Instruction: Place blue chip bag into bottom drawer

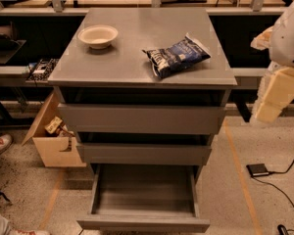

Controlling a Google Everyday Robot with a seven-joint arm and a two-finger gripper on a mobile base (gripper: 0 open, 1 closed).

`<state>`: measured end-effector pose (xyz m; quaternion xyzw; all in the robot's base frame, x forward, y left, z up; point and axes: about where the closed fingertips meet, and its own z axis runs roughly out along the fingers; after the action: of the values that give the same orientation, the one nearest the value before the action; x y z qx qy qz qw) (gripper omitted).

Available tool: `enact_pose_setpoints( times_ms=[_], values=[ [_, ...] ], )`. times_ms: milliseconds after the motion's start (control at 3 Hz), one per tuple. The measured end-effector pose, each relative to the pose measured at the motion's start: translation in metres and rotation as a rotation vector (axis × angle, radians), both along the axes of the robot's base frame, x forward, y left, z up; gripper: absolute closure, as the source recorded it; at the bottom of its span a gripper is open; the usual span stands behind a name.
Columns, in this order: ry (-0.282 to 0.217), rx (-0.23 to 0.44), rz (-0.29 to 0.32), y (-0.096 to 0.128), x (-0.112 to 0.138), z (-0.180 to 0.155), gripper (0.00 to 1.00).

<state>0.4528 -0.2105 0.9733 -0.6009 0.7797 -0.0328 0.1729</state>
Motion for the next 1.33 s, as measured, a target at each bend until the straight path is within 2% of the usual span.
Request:
enact_pose_setpoints(
  times_ms=[333,667,1000,1333],
  values=[
    [-0.078,0.045,-0.039,0.006,0.043,-0.001,0.0],
    [-0.196,0.156,-0.123,0.014,0.1,0.002,0.0],
    [-0.287,0.225,-0.201,0.03,0.151,0.007,0.0],
    [-0.293,0.264,-0.253,0.054,0.195,0.002,0.0]
  ],
)
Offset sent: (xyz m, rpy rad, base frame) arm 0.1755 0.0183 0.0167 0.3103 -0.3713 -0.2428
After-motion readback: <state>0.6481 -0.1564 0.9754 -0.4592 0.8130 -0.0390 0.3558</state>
